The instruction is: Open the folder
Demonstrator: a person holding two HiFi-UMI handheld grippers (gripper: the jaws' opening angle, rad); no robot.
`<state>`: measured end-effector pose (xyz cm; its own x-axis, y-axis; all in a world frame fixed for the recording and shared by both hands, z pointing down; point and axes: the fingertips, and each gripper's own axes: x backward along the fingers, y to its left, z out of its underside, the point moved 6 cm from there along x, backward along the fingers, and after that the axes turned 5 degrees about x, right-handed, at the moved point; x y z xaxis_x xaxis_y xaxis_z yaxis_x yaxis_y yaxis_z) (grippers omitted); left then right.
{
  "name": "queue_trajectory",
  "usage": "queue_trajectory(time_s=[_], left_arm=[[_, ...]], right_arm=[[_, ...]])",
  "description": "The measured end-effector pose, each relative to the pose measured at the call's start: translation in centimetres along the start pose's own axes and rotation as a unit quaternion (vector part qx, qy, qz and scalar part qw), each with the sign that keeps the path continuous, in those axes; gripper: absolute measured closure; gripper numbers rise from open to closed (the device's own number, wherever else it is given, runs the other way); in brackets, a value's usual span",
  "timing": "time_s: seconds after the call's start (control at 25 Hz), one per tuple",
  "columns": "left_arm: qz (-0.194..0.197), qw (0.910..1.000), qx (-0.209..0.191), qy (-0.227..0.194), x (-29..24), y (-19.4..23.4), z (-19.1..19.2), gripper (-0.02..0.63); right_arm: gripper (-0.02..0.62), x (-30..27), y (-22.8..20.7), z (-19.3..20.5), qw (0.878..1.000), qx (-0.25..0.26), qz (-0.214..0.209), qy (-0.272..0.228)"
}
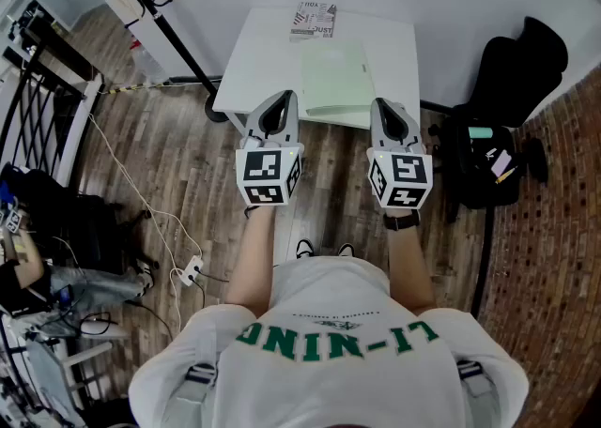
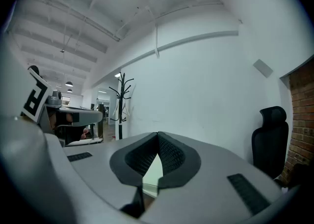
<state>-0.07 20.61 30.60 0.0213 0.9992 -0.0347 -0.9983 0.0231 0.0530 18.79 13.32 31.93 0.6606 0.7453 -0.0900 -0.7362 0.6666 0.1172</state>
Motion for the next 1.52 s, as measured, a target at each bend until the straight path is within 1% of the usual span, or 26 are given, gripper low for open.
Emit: queue_trajectory(time_s=[0.32, 0.44, 0.6, 0.68, 0.8, 0.88, 1.0, 1.12, 1.36, 1.52], left_arm=[[0.014, 0.9999, 0.006, 0.004, 0.2, 2.7, 0.5, 0.592], [0.014, 0.9998, 0.016, 0.005, 0.7, 4.2, 1.0, 0.592], [0.022, 0.9990, 0.035, 0.016, 0.6, 5.1, 2.9, 0.592], [0.029, 0.9987, 0.034, 0.024, -0.1, 5.1, 3.7, 0.592], [0.034, 0.9986, 0.030, 0.026, -1.5, 5.4, 3.8, 0.592], [0.029, 0.9989, 0.029, 0.021, -2.9, 6.1, 3.4, 0.592], [0.020, 0.9993, 0.028, 0.017, -6.1, 6.6, 3.2, 0.592], [0.014, 0.9995, 0.023, 0.015, -11.0, 6.4, 2.9, 0.592], [0.005, 0.9999, 0.011, 0.008, -20.4, 4.7, 1.3, 0.592], [0.000, 0.9999, 0.005, 0.014, -25.3, 3.4, 1.5, 0.592]], right_arm=[[0.580, -1.6, 2.6, -0.1, 1.000, -0.005, 0.006, 0.000], [0.580, -1.9, 4.2, 0.2, 1.000, -0.015, 0.002, 0.004], [0.580, -1.9, 5.6, 1.8, 0.999, -0.022, -0.003, 0.024], [0.580, -2.5, 5.4, 2.9, 0.999, -0.039, -0.003, 0.031], [0.580, -4.0, 4.4, 3.9, 0.996, -0.089, -0.010, 0.030], [0.580, -5.7, 3.9, 3.9, 0.995, -0.091, -0.016, 0.026], [0.580, -9.0, 2.3, 3.7, 0.996, -0.077, -0.029, 0.018], [0.580, -12.9, -0.3, 3.2, 0.996, -0.072, -0.048, 0.010], [0.578, -19.8, -7.2, 2.0, 0.995, -0.064, -0.073, 0.005], [0.578, -23.0, -11.6, 2.4, 0.994, -0.066, -0.085, 0.015]])
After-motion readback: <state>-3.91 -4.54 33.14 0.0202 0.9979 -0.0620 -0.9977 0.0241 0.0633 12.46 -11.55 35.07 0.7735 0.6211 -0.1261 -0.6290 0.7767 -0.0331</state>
